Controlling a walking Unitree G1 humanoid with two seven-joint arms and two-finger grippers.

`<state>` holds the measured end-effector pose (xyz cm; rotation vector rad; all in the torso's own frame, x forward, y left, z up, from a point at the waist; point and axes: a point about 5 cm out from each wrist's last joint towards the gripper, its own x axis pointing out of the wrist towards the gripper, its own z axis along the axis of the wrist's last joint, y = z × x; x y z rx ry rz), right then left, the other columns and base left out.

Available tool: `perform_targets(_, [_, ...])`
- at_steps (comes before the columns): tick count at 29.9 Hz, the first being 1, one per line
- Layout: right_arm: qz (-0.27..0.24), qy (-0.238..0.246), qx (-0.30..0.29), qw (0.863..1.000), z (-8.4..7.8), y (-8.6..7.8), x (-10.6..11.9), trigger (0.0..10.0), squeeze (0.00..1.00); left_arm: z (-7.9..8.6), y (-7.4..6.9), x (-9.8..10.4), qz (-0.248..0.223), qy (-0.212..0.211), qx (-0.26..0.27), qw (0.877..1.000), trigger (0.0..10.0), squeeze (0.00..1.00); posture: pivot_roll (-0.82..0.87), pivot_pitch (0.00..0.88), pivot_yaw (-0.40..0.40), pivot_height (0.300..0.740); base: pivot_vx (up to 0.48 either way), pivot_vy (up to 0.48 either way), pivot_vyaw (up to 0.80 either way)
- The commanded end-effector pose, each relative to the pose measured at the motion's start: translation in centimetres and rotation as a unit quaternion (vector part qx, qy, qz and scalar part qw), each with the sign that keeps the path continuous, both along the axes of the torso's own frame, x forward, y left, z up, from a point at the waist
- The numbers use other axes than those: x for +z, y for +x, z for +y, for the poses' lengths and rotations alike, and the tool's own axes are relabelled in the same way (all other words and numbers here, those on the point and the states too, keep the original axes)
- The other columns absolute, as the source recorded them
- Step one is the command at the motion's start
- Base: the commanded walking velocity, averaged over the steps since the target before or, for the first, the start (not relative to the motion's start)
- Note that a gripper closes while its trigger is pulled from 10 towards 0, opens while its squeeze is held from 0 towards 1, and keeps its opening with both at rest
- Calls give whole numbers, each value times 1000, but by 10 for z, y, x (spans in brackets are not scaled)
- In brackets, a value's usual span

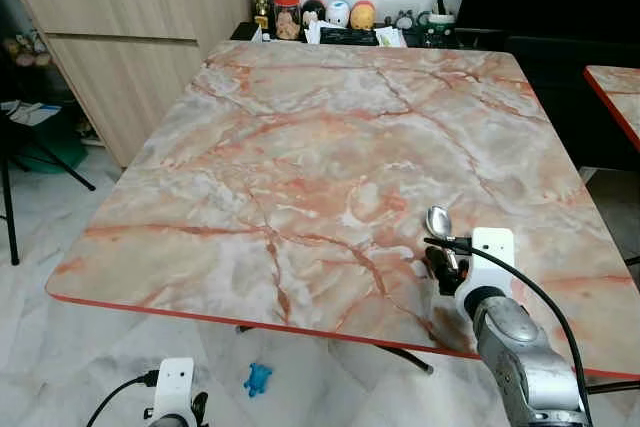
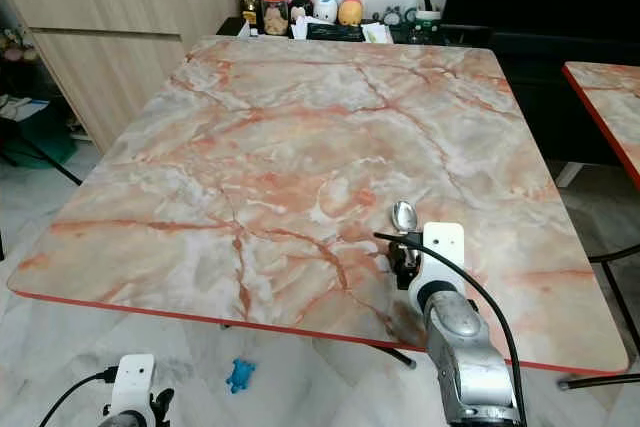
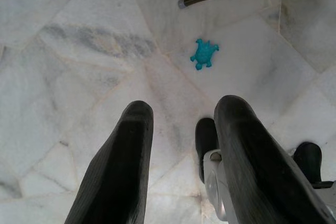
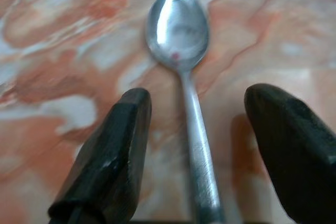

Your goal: Setting the table

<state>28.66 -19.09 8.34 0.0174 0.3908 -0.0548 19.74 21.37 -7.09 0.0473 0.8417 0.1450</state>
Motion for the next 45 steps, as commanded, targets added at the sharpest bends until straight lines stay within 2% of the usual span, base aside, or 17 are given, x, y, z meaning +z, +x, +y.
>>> perform_targets(1, [-4, 5, -5, 1000, -3, 3, 0, 10000, 0, 4, -5, -2, 11, 4, 3, 1000, 10000, 0, -5, 36, -2, 740, 0, 0, 0])
perform_targets(15, [-18, 17, -8, 1000, -4, 15, 0, 10000, 0, 2, -1, 0, 5, 3, 2, 1000, 10000, 0, -2, 48, -2, 740, 0, 0, 0])
perform_targets(30, [-16, 21, 0, 1000, 0, 17, -6, 10000, 0, 1, -2, -1, 7, 1, 4, 1000, 10000, 0, 1, 56, -5, 740, 0, 0, 0])
perform_targets(31, [-15, 23, 2, 1000, 1, 17, -7, 275, 0, 1, -2, -1, 7, 1, 4, 1000, 10000, 0, 3, 56, -5, 740, 0, 0, 0])
perform_targets(33, [-15, 24, 4, 1000, 2, 17, -7, 0, 0, 1, -2, -1, 7, 1, 4, 1000, 10000, 0, 3, 56, -6, 740, 0, 0, 0])
perform_targets(45, [-19, 17, 14, 1000, 5, 18, -7, 0, 0, 1, -2, -1, 8, 1, 4, 1000, 10000, 0, 3, 56, -4, 740, 0, 0, 0])
